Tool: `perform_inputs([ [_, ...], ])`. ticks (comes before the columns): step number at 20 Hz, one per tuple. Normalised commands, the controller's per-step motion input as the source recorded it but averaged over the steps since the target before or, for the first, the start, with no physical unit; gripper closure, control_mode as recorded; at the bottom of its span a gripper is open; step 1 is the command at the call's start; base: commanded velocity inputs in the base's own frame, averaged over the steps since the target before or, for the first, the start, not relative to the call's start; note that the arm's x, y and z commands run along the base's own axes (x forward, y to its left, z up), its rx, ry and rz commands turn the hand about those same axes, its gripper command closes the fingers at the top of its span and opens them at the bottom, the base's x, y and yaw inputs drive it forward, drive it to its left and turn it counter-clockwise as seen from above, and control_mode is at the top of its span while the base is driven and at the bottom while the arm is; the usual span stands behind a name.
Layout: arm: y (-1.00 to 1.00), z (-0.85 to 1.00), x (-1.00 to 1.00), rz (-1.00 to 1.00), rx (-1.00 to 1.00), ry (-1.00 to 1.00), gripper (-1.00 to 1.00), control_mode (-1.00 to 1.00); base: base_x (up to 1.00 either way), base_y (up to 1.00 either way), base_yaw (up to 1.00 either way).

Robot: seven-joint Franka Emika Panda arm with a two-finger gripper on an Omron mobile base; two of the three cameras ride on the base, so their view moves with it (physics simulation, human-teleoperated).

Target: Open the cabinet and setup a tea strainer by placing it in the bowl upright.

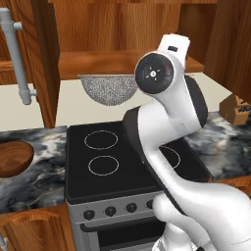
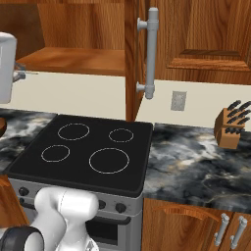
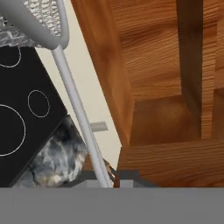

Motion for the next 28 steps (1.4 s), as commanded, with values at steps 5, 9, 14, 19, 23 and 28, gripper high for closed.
perform_inputs([
  [5,-0.07,-0.35,-0.61,0.02,0.00,-0.21,1.00,-1.00,0.00,0.00,0.00],
  [9,-0.10,-0.14,-0.46,0.03,0.00,-0.33,1.00,-1.00,0.00,0.00,0.00],
  [14,-0.26,-0.03,-0.24,0.07,0.00,-0.29,1.00,-1.00,0.00,0.00,0.00],
  [19,-0.37,-0.09,-0.12,0.10,0.00,-0.07,1.00,-1.00,0.00,0.00,0.00],
  [23,-0.54,-0.01,-0.03,0.11,0.00,0.00,1.00,-1.00,0.00,0.00,0.00],
  [28,-0.50,0.00,-0.42,0.09,-0.01,0.00,1.00,-1.00,0.00,0.00,0.00],
])
